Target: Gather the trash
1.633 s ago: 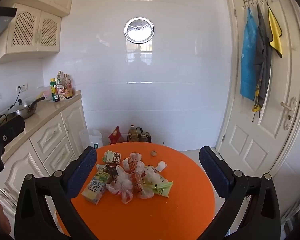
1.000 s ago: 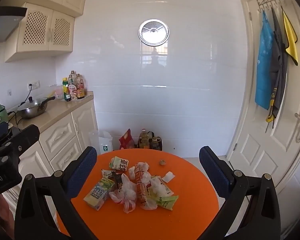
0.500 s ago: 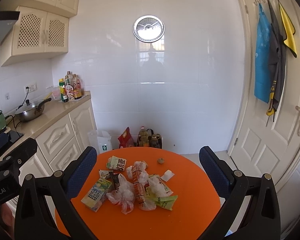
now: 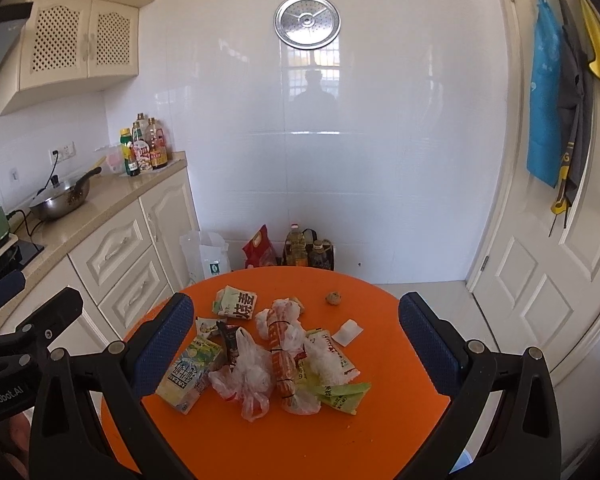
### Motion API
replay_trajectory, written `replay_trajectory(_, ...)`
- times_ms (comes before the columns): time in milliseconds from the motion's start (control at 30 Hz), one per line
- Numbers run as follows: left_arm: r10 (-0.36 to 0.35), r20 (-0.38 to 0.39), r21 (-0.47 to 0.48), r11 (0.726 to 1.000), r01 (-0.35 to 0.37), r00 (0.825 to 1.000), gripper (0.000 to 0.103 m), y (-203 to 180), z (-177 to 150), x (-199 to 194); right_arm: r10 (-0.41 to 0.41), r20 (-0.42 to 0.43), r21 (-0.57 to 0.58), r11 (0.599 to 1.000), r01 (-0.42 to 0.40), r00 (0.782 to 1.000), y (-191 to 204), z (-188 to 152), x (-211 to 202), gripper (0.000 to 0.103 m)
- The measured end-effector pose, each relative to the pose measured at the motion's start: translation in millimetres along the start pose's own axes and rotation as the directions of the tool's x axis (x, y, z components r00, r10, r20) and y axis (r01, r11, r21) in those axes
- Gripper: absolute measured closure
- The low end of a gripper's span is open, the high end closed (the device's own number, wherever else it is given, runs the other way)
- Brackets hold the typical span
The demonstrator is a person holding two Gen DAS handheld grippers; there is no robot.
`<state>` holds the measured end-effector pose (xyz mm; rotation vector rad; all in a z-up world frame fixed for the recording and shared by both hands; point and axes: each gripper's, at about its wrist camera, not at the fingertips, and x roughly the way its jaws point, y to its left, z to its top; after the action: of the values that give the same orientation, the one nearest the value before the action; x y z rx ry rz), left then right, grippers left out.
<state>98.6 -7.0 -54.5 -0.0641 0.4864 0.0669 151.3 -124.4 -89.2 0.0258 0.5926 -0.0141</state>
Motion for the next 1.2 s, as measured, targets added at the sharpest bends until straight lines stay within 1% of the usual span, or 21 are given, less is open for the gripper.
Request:
replay_trajectory(133,0.019,-0.069,0.000,1.000,-0.019,0.997,0.001,6,-8,31,0.010,-0.059,0.000,1.000,-0.010,0.998,-3,-11,27,0.001)
replay_trajectory(233,0.028,-0.133,0.002,1.000,-0.028,0.991,0.001,8,-16,59,0.022,-0.119,0.011,1.000,-0.020,0.993,-7,-22,52,0.007)
replay_trajectory(267,0.029,-0.156,0.003,1.000,-0.029,0.987,0.001,7,-18,68,0.023,-0.139,0.015,1.000,-0.021,0.990,-9,-26,60,0.010)
replay_trajectory(300,0.029,-0.179,0.004,1.000,-0.029,0.983,0.001,7,-21,77,0.022,-0.157,0.017,1.000,-0.020,0.987,-9,-29,67,0.014)
replay_trajectory(400,0.032,-0.240,0.022,0.999,-0.028,0.970,0.001,9,-23,105,0.031,-0.208,0.021,0.999,-0.028,0.978,-11,-38,89,0.021)
replay_trajectory(533,0.030,-0.315,0.064,0.998,-0.010,0.948,0.001,1,-33,145,0.050,-0.267,0.027,0.999,-0.044,0.962,-12,-50,116,0.027)
replay_trajectory(567,0.037,-0.327,0.068,0.998,-0.015,0.944,0.001,-1,-36,158,0.055,-0.279,0.029,0.998,-0.049,0.959,-12,-52,122,0.029)
replay_trajectory(667,0.041,-0.377,0.094,0.996,-0.005,0.925,0.001,-10,-43,187,0.062,-0.313,0.023,0.998,-0.057,0.948,-11,-56,138,0.033)
replay_trajectory(800,0.044,-0.420,0.112,0.994,0.004,0.906,0.001,-20,-51,228,0.084,-0.357,0.014,0.996,-0.084,0.931,-6,-62,159,0.038)
replay_trajectory(867,0.032,-0.436,0.107,0.994,0.016,0.899,0.001,-23,-52,244,0.088,-0.384,0.008,0.996,-0.092,0.919,-3,-66,170,0.041)
replay_trajectory(933,0.030,-0.443,0.112,0.993,0.023,0.896,0.001,-27,-54,262,0.091,-0.412,0.009,0.995,-0.095,0.906,-2,-71,183,0.044)
replay_trajectory(1033,0.031,-0.447,0.123,0.992,0.027,0.894,0.001,-27,-58,279,0.104,-0.446,0.019,0.994,-0.106,0.889,-3,-78,197,0.055)
replay_trajectory(1100,0.023,-0.461,0.111,0.993,0.032,0.887,0.002,-27,-60,294,0.095,-0.462,0.006,0.995,-0.104,0.882,-2,-82,205,0.062)
replay_trajectory(1133,0.013,-0.468,0.102,0.994,0.039,0.883,0.003,-27,-62,299,0.098,-0.472,0.005,0.994,-0.109,0.876,-1,-85,210,0.064)
replay_trajectory(1167,-0.001,-0.469,0.091,0.995,0.049,0.883,0.008,-23,-66,301,0.101,-0.478,0.003,0.993,-0.114,0.873,-1,-87,214,0.066)
replay_trajectory(1200,-0.019,-0.476,0.075,0.995,0.062,0.879,0.012,-21,-68,304,0.106,-0.479,0.000,0.993,-0.120,0.872,-1,-89,215,0.070)
